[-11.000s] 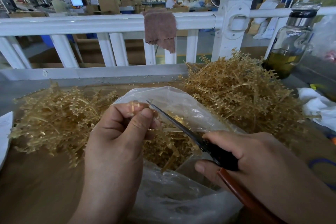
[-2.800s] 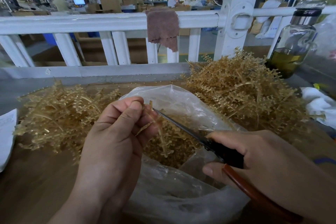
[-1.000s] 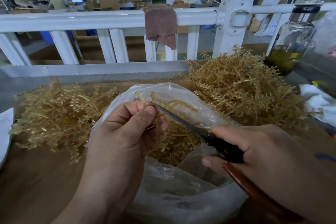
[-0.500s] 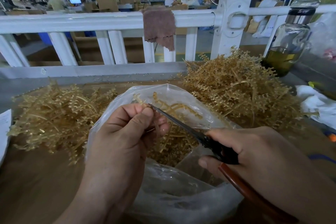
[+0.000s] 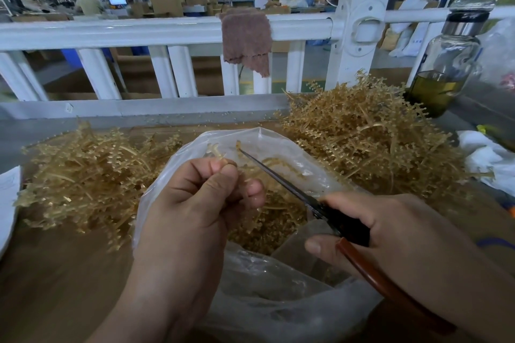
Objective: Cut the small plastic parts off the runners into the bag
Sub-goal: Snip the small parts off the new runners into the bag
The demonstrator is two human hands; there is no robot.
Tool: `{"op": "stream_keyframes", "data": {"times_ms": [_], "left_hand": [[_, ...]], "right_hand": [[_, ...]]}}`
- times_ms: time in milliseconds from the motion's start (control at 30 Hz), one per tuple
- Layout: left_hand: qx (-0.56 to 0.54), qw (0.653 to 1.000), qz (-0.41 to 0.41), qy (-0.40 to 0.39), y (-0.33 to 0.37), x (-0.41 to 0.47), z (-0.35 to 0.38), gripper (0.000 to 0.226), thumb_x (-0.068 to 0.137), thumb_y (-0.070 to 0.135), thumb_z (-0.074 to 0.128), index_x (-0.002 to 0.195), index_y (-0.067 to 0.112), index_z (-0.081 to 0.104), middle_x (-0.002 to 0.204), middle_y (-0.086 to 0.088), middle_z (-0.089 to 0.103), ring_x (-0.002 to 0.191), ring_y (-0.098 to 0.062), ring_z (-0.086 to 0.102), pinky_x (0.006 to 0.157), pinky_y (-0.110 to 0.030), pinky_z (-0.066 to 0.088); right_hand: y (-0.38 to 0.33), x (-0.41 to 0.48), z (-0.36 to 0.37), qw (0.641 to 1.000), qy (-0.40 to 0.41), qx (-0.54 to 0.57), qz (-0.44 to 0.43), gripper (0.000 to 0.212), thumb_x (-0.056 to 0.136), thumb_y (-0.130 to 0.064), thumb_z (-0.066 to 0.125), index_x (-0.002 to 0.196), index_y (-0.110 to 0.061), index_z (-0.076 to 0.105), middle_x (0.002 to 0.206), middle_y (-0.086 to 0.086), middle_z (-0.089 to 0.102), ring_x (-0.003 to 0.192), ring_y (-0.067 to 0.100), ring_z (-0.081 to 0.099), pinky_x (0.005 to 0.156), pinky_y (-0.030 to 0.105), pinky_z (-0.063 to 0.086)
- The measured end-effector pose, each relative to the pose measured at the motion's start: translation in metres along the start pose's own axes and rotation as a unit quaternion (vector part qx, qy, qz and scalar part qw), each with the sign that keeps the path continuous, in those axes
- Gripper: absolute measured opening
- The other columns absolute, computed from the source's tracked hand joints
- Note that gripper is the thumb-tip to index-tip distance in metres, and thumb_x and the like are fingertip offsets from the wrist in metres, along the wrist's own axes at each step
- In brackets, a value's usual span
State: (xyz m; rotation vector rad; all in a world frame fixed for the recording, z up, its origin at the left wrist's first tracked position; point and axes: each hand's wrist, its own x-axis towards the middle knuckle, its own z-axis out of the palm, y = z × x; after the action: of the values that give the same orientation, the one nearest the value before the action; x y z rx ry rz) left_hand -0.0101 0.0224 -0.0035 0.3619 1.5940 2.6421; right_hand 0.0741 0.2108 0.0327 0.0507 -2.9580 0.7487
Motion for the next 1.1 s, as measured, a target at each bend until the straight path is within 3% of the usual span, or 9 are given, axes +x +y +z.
{"op": "stream_keyframes", "data": {"times_ms": [67, 200, 333, 467, 667, 967, 1100], "left_hand": [[-0.007, 1.000, -0.007, 0.012, 0.0001, 0.0016, -0.0017, 0.013, 0.080, 0.020, 0.064, 0.067, 0.021, 0.066, 0.068, -0.009, 0.066, 0.068, -0.023, 0.071, 0.063, -0.030, 0.059], [-0.004, 1.000, -0.008, 0.023, 0.0018, 0.0010, -0.0046, 0.011, 0.082, 0.021, 0.064, 0.071, 0.021, 0.064, 0.071, -0.007, 0.066, 0.068, -0.019, 0.069, 0.060, -0.029, 0.058], [0.000, 0.999, 0.010, 0.032, 0.0026, 0.0011, -0.0052, 0.010, 0.082, 0.020, 0.065, 0.073, 0.020, 0.061, 0.072, -0.005, 0.064, 0.067, -0.016, 0.065, 0.062, -0.027, 0.057], [0.014, 0.999, 0.022, 0.038, 0.0027, 0.0027, -0.0045, 0.015, 0.081, 0.022, 0.065, 0.067, 0.024, 0.064, 0.069, -0.004, 0.063, 0.067, -0.013, 0.062, 0.074, -0.034, 0.052], [0.046, 0.997, 0.054, 0.037, 0.0029, -0.0005, -0.0030, 0.010, 0.079, 0.026, 0.066, 0.069, 0.024, 0.065, 0.070, -0.005, 0.064, 0.068, -0.014, 0.062, 0.072, -0.032, 0.052], [0.046, 0.995, 0.084, 0.023, 0.0000, -0.0018, -0.0024, 0.014, 0.084, 0.024, 0.067, 0.070, 0.026, 0.067, 0.070, -0.002, 0.064, 0.069, -0.016, 0.060, 0.068, -0.027, 0.052], [0.035, 0.996, 0.079, 0.035, -0.0001, -0.0015, -0.0023, 0.013, 0.081, 0.025, 0.071, 0.069, 0.027, 0.067, 0.069, -0.001, 0.065, 0.068, -0.016, 0.062, 0.072, -0.031, 0.054]], "right_hand": [[0.0019, 0.0006, 0.0001, 1.000, -0.004, 0.002, -0.002, 0.046, 0.071, -0.079, 0.049, 0.101, -0.045, 0.057, 0.084, -0.025, 0.063, 0.075, -0.006, 0.060, 0.071, 0.011, 0.044], [0.0030, 0.0011, 0.0006, 1.000, -0.023, -0.002, -0.006, 0.059, 0.069, -0.084, 0.043, 0.106, -0.041, 0.058, 0.083, -0.017, 0.066, 0.072, -0.001, 0.061, 0.073, 0.018, 0.045], [0.0020, 0.0002, -0.0022, 0.999, -0.036, -0.022, -0.004, 0.063, 0.067, -0.084, 0.041, 0.114, -0.044, 0.052, 0.092, -0.022, 0.066, 0.084, -0.004, 0.061, 0.080, 0.021, 0.047], [-0.0003, -0.0018, -0.0043, 0.998, -0.040, -0.040, -0.012, 0.076, 0.061, -0.088, 0.033, 0.118, -0.040, 0.049, 0.099, -0.019, 0.066, 0.090, -0.001, 0.061, 0.076, 0.024, 0.051], [-0.0019, -0.0027, -0.0034, 0.998, -0.023, -0.052, -0.023, 0.065, 0.063, -0.084, 0.034, 0.102, -0.036, 0.057, 0.084, -0.016, 0.063, 0.079, 0.003, 0.059, 0.068, 0.025, 0.048], [0.0025, -0.0029, -0.0017, 0.998, 0.007, -0.040, -0.056, 0.057, 0.070, -0.080, 0.042, 0.099, -0.035, 0.063, 0.078, -0.016, 0.064, 0.072, 0.002, 0.061, 0.067, 0.025, 0.047], [0.0037, -0.0031, -0.0010, 0.997, 0.016, -0.038, -0.069, 0.053, 0.074, -0.077, 0.046, 0.098, -0.033, 0.065, 0.075, -0.015, 0.065, 0.068, 0.001, 0.061, 0.063, 0.025, 0.048]]}}
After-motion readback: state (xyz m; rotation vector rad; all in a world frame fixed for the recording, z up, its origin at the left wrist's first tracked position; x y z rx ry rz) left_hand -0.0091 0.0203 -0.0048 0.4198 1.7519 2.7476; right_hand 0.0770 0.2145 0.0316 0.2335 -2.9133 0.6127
